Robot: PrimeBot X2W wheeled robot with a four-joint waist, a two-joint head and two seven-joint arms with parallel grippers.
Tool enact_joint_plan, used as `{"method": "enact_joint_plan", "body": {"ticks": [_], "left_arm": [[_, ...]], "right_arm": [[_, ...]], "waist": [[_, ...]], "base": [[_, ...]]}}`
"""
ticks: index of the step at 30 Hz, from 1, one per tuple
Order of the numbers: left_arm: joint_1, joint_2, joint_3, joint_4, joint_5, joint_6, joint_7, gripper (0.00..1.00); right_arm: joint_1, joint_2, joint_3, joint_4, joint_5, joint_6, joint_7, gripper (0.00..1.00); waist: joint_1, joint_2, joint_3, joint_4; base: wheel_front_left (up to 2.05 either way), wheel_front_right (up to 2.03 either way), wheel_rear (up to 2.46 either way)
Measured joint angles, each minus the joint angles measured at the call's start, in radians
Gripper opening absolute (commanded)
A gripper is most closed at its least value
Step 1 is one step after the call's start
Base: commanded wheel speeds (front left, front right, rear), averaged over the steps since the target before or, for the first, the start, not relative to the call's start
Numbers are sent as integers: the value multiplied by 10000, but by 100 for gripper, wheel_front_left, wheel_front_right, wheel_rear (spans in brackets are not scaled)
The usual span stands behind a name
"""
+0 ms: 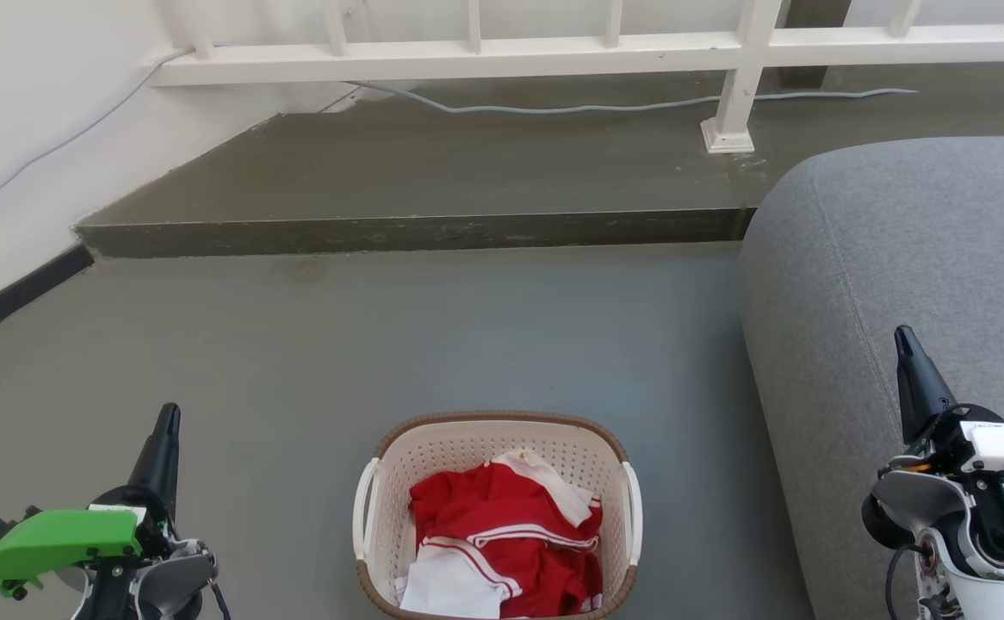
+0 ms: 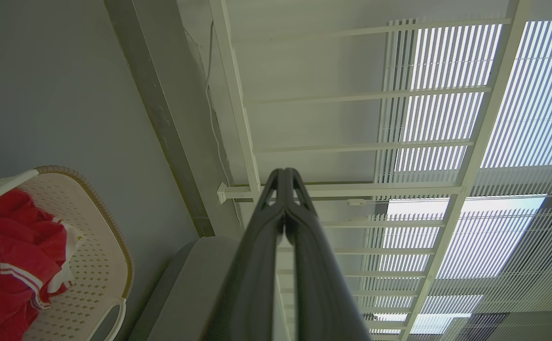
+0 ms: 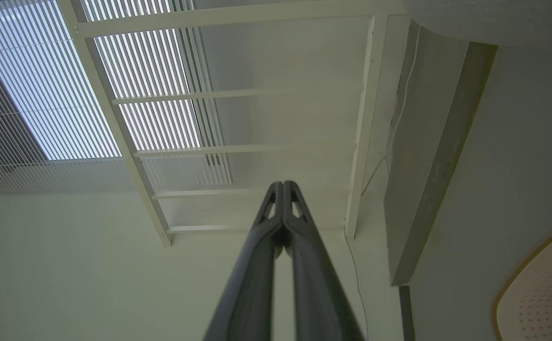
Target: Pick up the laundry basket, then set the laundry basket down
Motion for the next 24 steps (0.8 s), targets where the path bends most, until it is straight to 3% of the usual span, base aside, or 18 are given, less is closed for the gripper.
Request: {"method": "enact_joint_plan", "body": {"ticks": [24], "left_arm": [[0, 0, 2, 0, 0, 0, 0, 0]], "right_arm": [[0, 0, 0, 0, 0, 0, 0, 0]], "waist": [[0, 0, 0, 0]], "base": [[0, 0, 0]]}}
